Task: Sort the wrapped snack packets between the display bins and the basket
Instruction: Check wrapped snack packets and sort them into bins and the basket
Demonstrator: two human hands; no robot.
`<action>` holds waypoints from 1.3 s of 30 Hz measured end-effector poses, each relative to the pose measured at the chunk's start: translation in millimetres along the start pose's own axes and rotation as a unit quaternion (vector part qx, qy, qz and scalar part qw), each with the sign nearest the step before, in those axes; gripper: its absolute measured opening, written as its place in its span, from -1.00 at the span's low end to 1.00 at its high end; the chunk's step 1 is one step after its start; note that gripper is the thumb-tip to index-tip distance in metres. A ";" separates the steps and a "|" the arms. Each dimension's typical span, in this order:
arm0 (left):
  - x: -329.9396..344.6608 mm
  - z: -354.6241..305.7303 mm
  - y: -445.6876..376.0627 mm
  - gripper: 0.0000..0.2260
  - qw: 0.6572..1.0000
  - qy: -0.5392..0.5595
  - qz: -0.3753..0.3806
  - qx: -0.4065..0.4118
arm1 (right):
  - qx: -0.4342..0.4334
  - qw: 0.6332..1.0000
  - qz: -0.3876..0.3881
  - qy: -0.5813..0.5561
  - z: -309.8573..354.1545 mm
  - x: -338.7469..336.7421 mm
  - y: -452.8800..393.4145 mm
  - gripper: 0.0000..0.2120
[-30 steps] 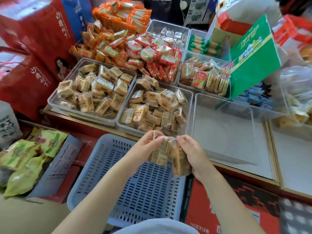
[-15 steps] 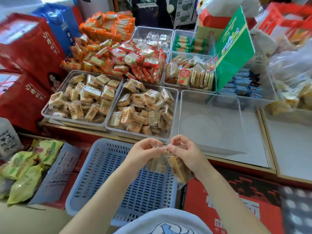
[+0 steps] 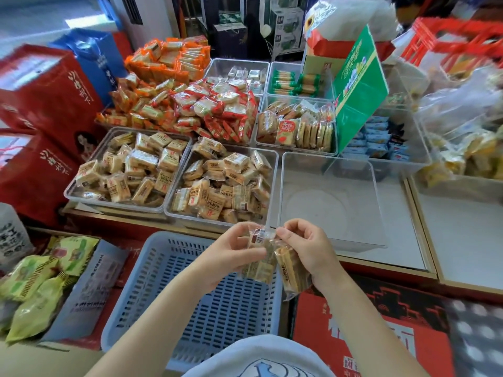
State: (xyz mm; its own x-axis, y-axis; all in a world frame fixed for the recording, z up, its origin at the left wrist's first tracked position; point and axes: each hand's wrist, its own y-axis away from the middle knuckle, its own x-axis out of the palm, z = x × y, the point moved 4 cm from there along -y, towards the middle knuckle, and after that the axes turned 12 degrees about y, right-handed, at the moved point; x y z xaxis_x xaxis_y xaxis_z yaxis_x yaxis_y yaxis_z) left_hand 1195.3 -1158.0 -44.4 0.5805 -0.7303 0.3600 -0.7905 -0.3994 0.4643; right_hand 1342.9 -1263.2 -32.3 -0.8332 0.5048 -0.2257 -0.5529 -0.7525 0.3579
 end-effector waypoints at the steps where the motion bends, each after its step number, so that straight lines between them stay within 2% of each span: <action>1: 0.6 0.1 0.3 -0.52 1.000 -0.001 0.013 -0.006 | 0.003 1.000 -0.006 -0.011 -0.2 -0.4 0.8 -0.85; 3: -0.3 0.0 -1.0 -0.50 1.000 0.013 0.005 0.006 | 0.010 0.999 -0.024 -0.019 -0.5 -1.8 2.8 -0.88; 5: -1.3 -3.8 -0.3 -0.54 0.996 0.075 -0.046 0.016 | 0.023 0.999 -0.028 -0.027 -2.2 -3.8 3.6 -0.89; 8: -8.1 -8.8 0.2 -0.60 0.975 0.171 -0.141 0.027 | 0.031 0.999 0.023 -0.002 -2.9 -5.0 6.3 -0.83; 10: -11.4 -11.1 0.6 -0.66 0.963 0.202 -0.175 0.032 | 0.020 0.997 0.069 0.017 -2.1 0.7 10.6 -0.81; 12: -10.9 -12.2 1.6 -0.68 0.958 0.215 -0.188 0.036 | 0.009 0.996 0.088 0.026 -1.7 9.2 13.9 -0.80; 15: -2.5 -12.3 4.9 -0.65 0.960 0.231 -0.158 0.027 | -0.008 0.996 0.077 0.034 0.1 17.8 15.5 -0.82; 21: 2.1 -10.2 9.9 -0.38 0.969 0.233 -0.080 0.012 | -0.034 0.997 0.035 0.051 0.3 12.9 14.9 -0.93; 23: 1.2 -8.2 10.6 -0.28 0.969 0.230 -0.087 0.021 | -0.035 0.998 0.024 0.052 0.4 12.5 15.9 -0.95; 25: -1.1 -5.0 10.2 -0.03 0.966 0.230 -0.105 0.049 | -0.034 0.998 0.011 0.052 0.9 13.2 16.8 -0.96; 26: -0.9 -5.1 11.2 -0.01 0.967 0.223 -0.107 0.067 | -0.036 0.998 0.005 0.052 1.4 13.9 17.3 -0.96; 28: 0.9 -7.0 13.3 -0.21 0.971 0.198 -0.101 0.087 | -0.040 0.998 -0.006 0.048 2.5 14.8 18.4 -0.96; 31: 3.8 -9.1 16.9 -0.49 0.986 0.137 -0.077 0.063 | -0.042 0.998 -0.017 0.034 2.5 14.1 20.8 -0.94; 35: 0.6 -6.9 18.8 -0.51 0.993 0.080 -0.074 0.046 | -0.039 0.999 -0.025 0.021 2.3 11.4 23.9 -0.93; 39: 1.2 -4.8 21.0 -0.51 0.993 0.039 -0.078 0.082 | -0.039 0.999 -0.035 0.009 3.5 9.1 23.3 -0.93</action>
State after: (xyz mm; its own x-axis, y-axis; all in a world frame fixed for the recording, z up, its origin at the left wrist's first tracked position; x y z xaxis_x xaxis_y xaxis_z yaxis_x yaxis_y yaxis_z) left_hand 1180.3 -1164.7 -30.3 0.7067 -0.6100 0.3585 -0.7072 -0.5934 0.3843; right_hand 1322.5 -1274.7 -22.8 -0.7916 0.5512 -0.2636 -0.6090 -0.7464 0.2683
